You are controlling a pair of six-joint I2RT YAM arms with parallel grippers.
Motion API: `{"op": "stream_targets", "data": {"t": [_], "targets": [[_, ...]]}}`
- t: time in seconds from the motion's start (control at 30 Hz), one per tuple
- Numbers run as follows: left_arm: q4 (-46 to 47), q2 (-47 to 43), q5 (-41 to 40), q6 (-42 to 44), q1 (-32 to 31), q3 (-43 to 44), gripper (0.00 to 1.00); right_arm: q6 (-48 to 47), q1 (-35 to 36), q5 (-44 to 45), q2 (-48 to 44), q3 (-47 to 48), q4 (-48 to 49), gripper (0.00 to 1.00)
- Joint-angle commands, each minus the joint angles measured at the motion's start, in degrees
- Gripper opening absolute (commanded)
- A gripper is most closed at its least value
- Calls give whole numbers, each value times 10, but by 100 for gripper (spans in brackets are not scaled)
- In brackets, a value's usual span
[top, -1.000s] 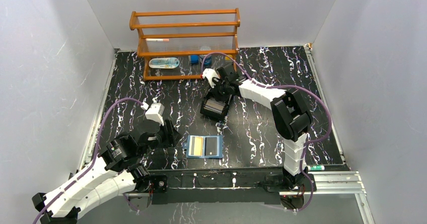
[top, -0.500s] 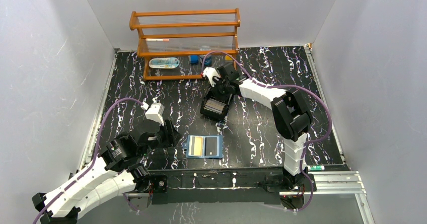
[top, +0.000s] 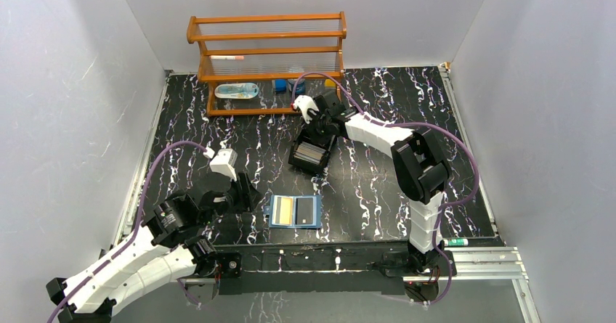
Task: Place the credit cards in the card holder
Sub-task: Pick up the credit card from the card box.
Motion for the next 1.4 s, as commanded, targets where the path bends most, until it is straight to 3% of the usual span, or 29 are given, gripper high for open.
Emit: {"op": "stream_targets", "data": {"t": [0.0, 0.23, 0.57, 1.17, 1.37], "targets": [[8, 7, -3, 0, -2, 2, 47, 18, 3, 15, -48, 2, -10, 0], [11, 15, 2, -7, -2, -2, 46, 7, 4, 62, -72, -42, 18, 0], [12, 14, 4, -10, -2, -4, 46, 1, 14, 88, -49, -26, 15, 0], [98, 79, 62, -48, -2, 5, 46, 30, 23, 55, -171, -59, 22, 0], [169, 79, 108, -101, -2, -3, 46, 100, 24, 24, -231, -60, 15, 0]]}}
